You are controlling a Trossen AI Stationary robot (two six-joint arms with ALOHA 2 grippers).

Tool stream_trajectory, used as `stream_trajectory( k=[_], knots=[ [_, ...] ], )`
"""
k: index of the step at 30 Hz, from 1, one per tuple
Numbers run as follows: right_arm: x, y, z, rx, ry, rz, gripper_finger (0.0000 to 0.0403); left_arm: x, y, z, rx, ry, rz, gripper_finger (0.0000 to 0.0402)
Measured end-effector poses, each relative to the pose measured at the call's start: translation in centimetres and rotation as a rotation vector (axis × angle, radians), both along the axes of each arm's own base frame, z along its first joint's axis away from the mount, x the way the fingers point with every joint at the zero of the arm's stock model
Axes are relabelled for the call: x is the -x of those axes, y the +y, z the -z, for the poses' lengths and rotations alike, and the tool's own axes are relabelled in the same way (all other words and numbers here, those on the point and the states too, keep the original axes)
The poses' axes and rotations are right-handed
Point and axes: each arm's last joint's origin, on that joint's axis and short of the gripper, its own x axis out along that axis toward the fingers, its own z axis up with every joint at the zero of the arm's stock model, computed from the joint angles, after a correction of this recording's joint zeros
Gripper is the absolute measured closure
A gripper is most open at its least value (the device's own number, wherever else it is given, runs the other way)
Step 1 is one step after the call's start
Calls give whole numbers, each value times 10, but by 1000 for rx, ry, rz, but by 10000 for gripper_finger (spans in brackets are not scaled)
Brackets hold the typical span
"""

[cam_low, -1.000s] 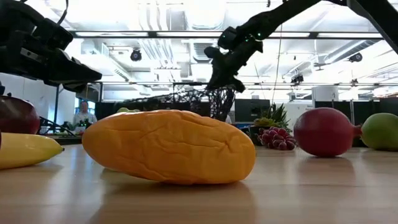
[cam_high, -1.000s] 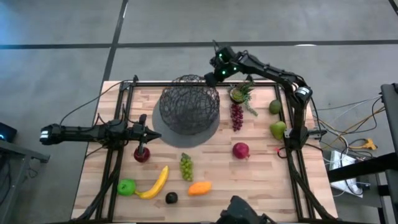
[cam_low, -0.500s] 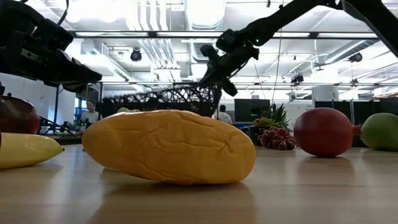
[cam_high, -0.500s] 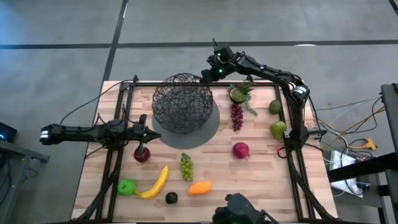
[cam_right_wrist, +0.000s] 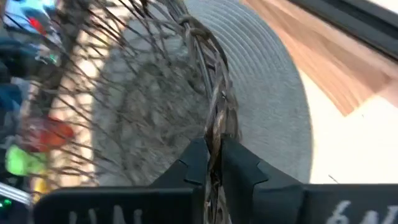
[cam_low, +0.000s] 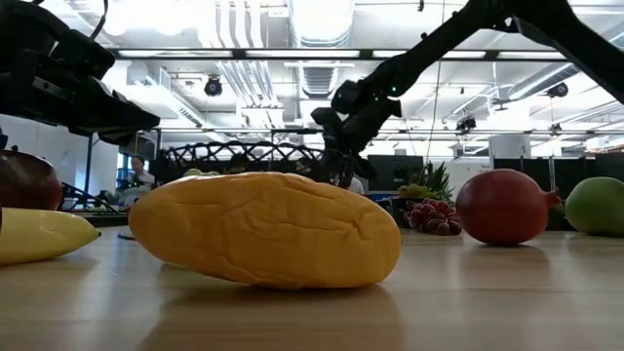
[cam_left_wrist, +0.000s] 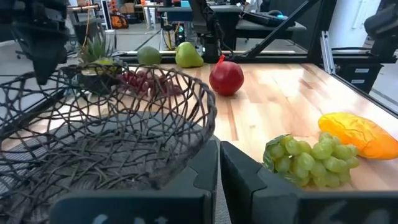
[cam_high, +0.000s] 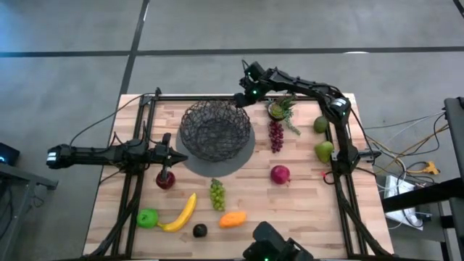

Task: Build produce basket
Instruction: Prepare the black wire basket, then put the green lime into the black wire basket

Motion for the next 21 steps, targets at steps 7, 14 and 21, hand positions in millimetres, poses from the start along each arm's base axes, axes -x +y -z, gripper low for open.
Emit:
stream_trajectory(
  k=[7,14,21],
  knots=[
    [13,4,-15,56,37,-48,286,0,0,0,0,-1,0,400],
    [50,35,-84,327,237,5,256,0,0,0,0,-2,0,400],
    [93,102,-120,376,282,-22,279,0,0,0,0,-2,0,400]
  ],
)
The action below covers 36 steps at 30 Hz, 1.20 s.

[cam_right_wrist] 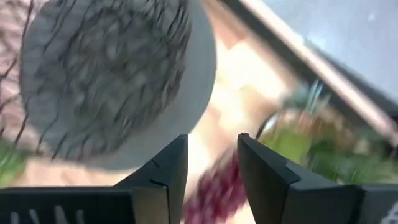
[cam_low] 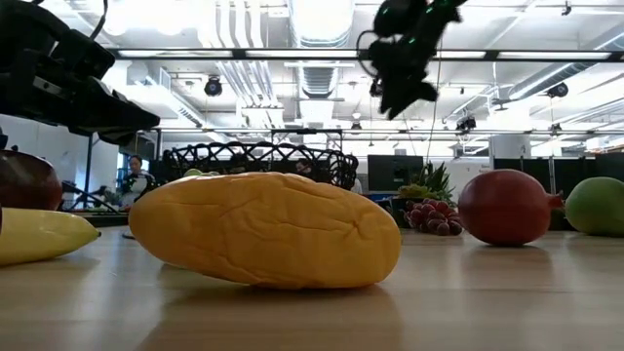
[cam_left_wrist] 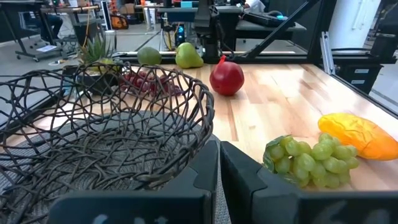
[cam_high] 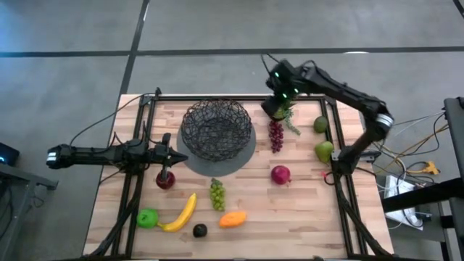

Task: Build produce basket
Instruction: Put the green lime into the black wire basket

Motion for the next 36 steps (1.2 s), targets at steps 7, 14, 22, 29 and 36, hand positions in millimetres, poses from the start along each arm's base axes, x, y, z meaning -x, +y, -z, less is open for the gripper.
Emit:
stream_trajectory(
  k=[7,14,22,29,36],
  knots=[
    [57,42,31,-155,135,215,280,0,0,0,0,0,0,400],
    [100,48,73,-203,343,462,222,0,0,0,0,0,-2,400],
    [124,21,99,-154,499,648,122,0,0,0,-1,0,-8,400],
    [140,-11,116,-174,580,738,66,0,0,0,0,-1,-7,400],
    [132,-10,134,-134,636,790,67,0,0,-1,1,-14,-8,400]
  ],
)
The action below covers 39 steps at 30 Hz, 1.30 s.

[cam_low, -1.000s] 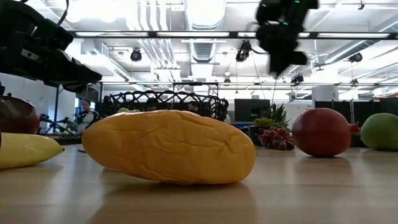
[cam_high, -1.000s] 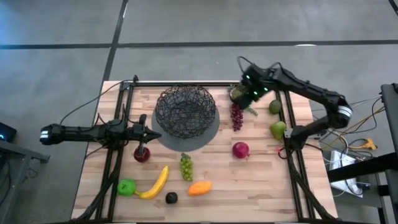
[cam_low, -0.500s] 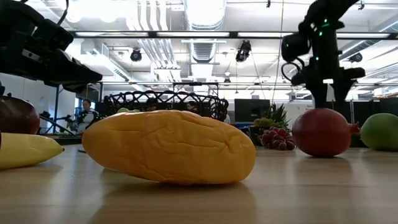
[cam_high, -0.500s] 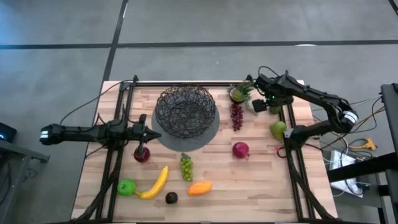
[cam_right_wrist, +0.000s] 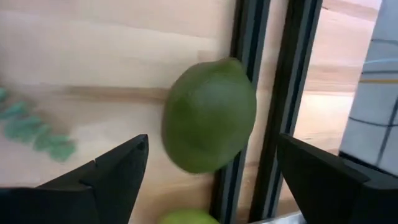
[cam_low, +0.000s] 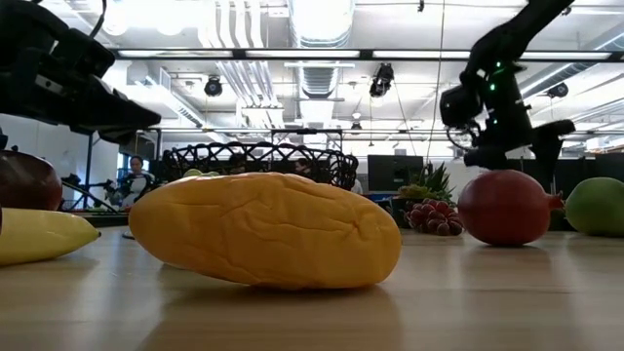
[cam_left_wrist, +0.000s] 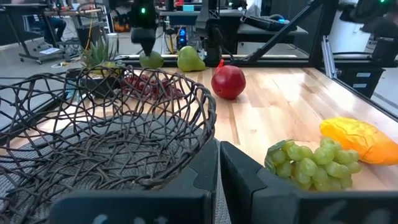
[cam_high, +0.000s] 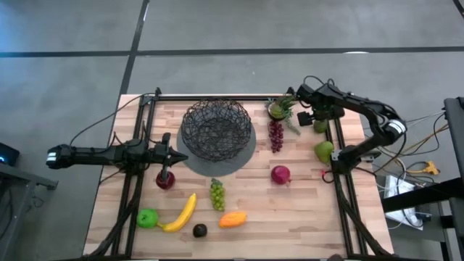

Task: Build produce basket
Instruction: Put the green lime into the black wire basket

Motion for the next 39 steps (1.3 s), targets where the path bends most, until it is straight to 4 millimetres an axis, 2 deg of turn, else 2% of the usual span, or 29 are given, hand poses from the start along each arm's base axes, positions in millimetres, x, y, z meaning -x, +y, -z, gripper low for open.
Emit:
stream_trajectory(
  k=[3,10,13,21,25,28,32,36,39],
  knots=[
    [-4,-3,14,-18,-44,23,74,0,0,0,0,-1,0,400],
    [-7,0,34,-40,89,4,77,0,0,0,0,-2,0,400],
    [-4,2,38,-52,106,-17,88,0,0,0,1,-2,0,400],
    [0,11,42,-81,124,-137,151,0,0,0,0,-2,0,400],
    [2,15,37,-75,92,-161,161,0,0,0,-1,-1,1,400],
    [2,19,27,-76,49,-180,163,0,0,0,-2,-1,1,400],
    [3,21,1,-32,20,-187,163,0,0,0,-2,-1,1,400],
    [-3,24,-41,70,-72,-211,163,0,0,0,-2,-1,1,400],
    [-16,26,-75,148,-240,-224,164,0,0,0,-2,-1,1,400]
  ],
)
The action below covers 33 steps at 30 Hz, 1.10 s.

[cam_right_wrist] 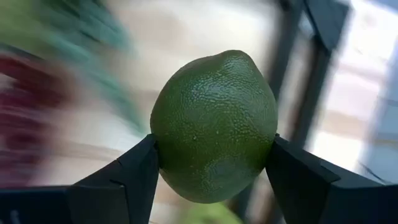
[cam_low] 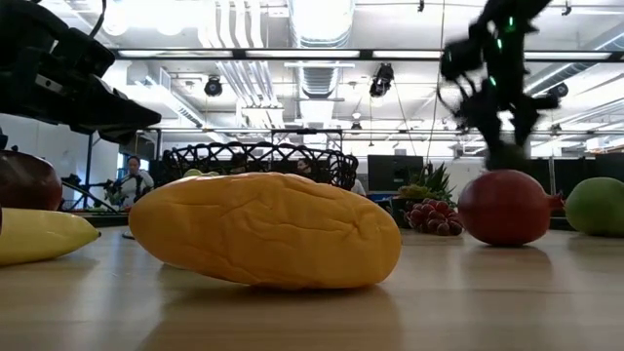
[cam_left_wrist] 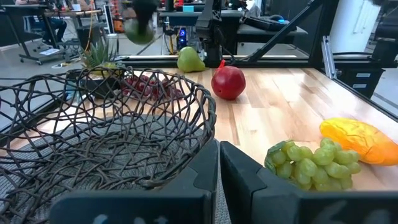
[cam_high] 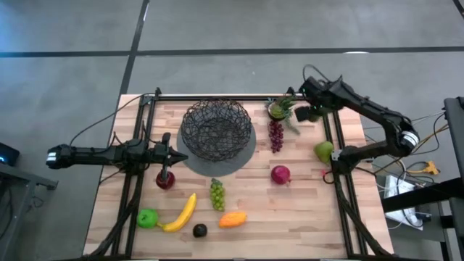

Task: Build produce basket
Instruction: Put the green lime into the black wire basket

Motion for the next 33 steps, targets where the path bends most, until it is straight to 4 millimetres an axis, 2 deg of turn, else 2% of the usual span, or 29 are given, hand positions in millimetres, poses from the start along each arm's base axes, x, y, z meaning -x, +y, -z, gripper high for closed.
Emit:
stream_trajectory(
  k=[3,5,7,10,15,21,27,30,33],
  knots=[
    [-26,4,-29,56,-245,-82,164,0,0,0,0,0,0,400],
    [-51,8,-43,104,-404,-177,164,0,0,0,0,0,0,400],
    [-78,14,-52,150,-526,-259,164,0,0,0,0,0,0,400],
    [-124,26,-54,191,-635,-378,164,0,0,0,0,1,0,400],
    [-200,37,-34,181,-683,-502,164,0,0,0,0,0,0,400],
    [-270,20,11,143,-594,-536,164,0,0,0,0,0,0,400],
    [-307,-7,53,109,-458,-485,155,0,0,0,1,-1,0,400],
    [-319,-18,64,108,-407,-477,152,0,0,0,1,0,0,400],
    [-329,-24,66,105,-388,-484,143,0,0,0,2,0,0,400]
  ],
)
